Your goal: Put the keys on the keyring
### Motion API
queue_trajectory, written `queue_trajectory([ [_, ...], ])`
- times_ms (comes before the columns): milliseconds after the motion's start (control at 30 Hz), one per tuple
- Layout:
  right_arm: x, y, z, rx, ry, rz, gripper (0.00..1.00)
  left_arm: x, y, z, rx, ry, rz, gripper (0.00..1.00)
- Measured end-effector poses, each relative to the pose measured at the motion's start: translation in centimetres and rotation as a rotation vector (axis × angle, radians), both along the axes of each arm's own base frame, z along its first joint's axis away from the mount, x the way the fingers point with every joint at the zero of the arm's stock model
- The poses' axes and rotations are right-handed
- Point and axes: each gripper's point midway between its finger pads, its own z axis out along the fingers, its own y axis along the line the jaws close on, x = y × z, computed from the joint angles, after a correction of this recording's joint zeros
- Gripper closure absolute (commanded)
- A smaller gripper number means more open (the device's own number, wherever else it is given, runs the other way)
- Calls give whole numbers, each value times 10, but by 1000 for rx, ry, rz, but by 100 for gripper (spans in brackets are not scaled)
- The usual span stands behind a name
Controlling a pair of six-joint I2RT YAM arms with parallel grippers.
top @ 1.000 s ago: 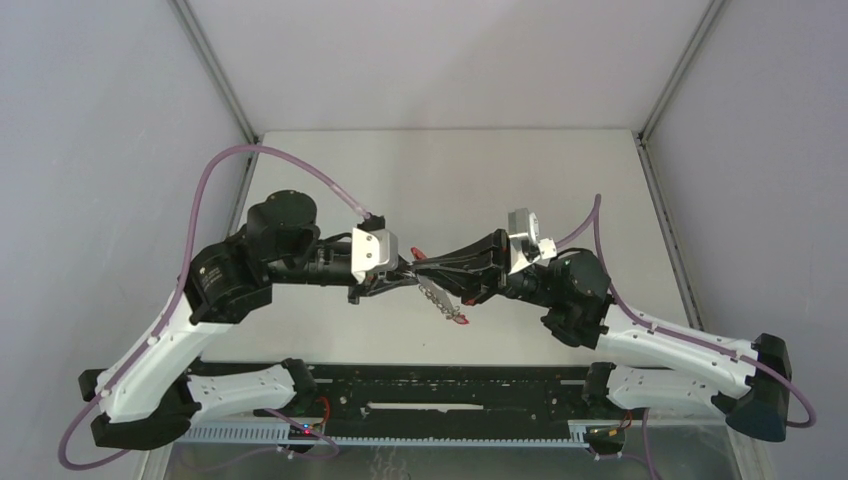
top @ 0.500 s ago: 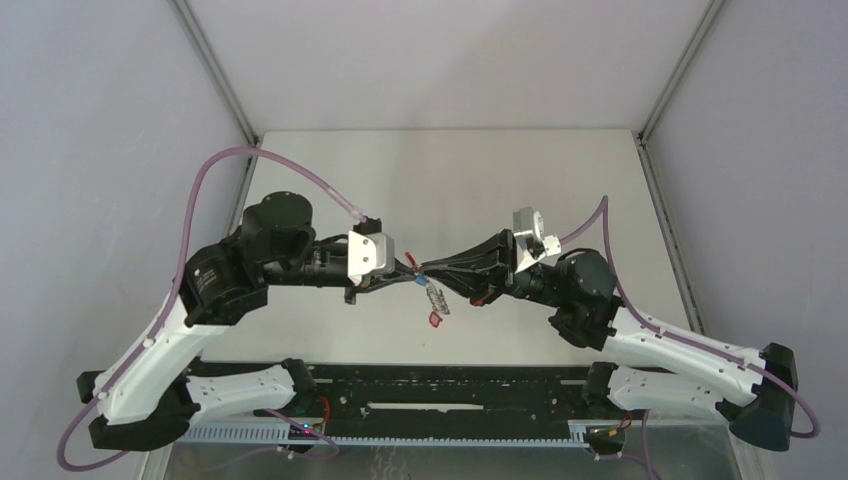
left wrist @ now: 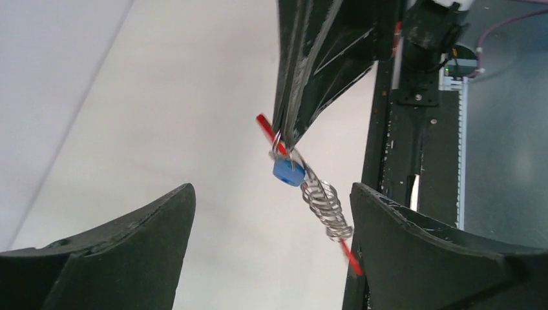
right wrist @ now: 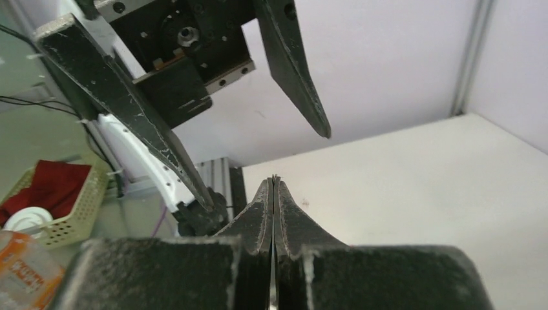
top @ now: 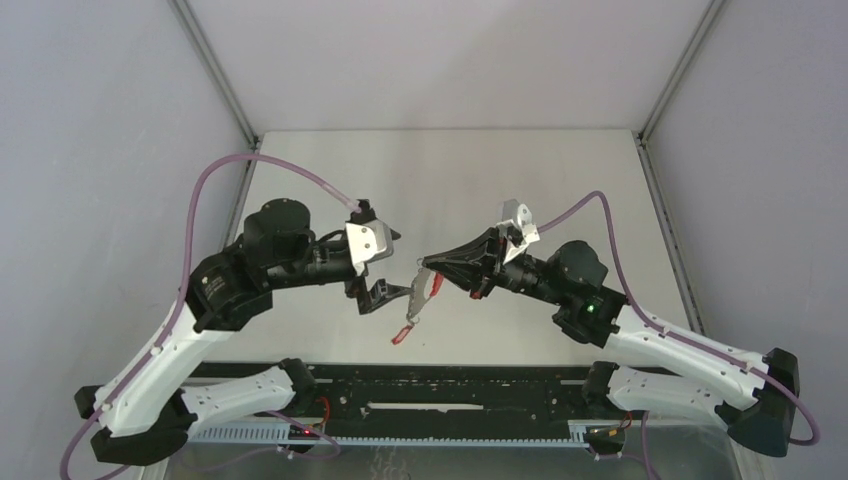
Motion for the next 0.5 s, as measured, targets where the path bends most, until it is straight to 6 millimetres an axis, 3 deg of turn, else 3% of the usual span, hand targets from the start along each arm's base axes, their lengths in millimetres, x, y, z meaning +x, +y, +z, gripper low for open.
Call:
queue_trajectory([
  [267,23,2,-31,-106,41,-96,100,26,17,-22,-85,132,176,0],
  [500,39,7,-40,-125,72,-157,100,3,-5,-84,-111,388,68,0],
])
